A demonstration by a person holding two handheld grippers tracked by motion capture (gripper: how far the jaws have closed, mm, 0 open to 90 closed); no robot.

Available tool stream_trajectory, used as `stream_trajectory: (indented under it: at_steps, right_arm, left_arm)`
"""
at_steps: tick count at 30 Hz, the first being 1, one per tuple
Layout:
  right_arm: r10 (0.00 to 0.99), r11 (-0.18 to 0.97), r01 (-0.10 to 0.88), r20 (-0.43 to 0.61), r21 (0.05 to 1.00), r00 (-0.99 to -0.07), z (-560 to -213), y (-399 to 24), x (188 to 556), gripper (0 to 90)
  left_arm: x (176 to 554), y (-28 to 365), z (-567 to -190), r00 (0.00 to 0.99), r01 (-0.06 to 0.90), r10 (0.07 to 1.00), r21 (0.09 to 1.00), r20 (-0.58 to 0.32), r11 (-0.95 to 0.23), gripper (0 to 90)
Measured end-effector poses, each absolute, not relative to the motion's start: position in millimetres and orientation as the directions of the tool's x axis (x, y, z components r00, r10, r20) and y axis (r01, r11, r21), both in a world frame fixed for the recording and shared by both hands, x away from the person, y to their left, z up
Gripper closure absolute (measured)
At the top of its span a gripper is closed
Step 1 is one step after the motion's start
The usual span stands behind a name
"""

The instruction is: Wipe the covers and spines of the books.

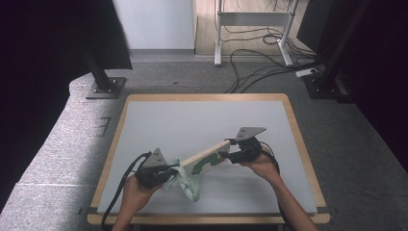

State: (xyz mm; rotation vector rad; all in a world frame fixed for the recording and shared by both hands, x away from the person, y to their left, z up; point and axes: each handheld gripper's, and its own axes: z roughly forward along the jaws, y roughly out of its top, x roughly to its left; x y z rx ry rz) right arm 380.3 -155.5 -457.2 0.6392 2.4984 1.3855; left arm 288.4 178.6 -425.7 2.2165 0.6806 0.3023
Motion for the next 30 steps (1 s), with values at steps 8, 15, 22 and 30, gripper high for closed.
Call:
stream_trajectory:
  at_steps: [8, 15, 22, 30]
  right_arm:
    - [0.467, 0.463, 0.267, 0.023, 0.845, -0.884, -457.2, -156.0, 379.5, 40.2]
    - [0.469, 0.461, 0.268, 0.024, 0.846, -0.883, -457.4, -155.8, 379.8, 40.2]
    - [0.469, 0.461, 0.267, 0.023, 0.847, -0.883, -457.7, -155.9, 379.6, 40.2]
    - [0.47, 0.461, 0.267, 0.022, 0.846, -0.882, -457.6, -156.0, 379.0, 40.1]
  left_arm:
    - [289.8, 173.3, -433.0, 0.828, 0.41, 0.561, 0.704, -0.021, -0.579, 87.0]
    - [292.2, 168.8, -461.7, 0.82, 0.451, 0.571, 0.661, -0.041, -0.6, 87.0]
    - [296.4, 166.5, -498.3, 0.807, 0.5, 0.585, 0.62, -0.08, -0.604, 87.0]
    - [294.4, 167.0, -506.9, 0.8, 0.511, 0.591, 0.628, -0.1, -0.586, 87.0]
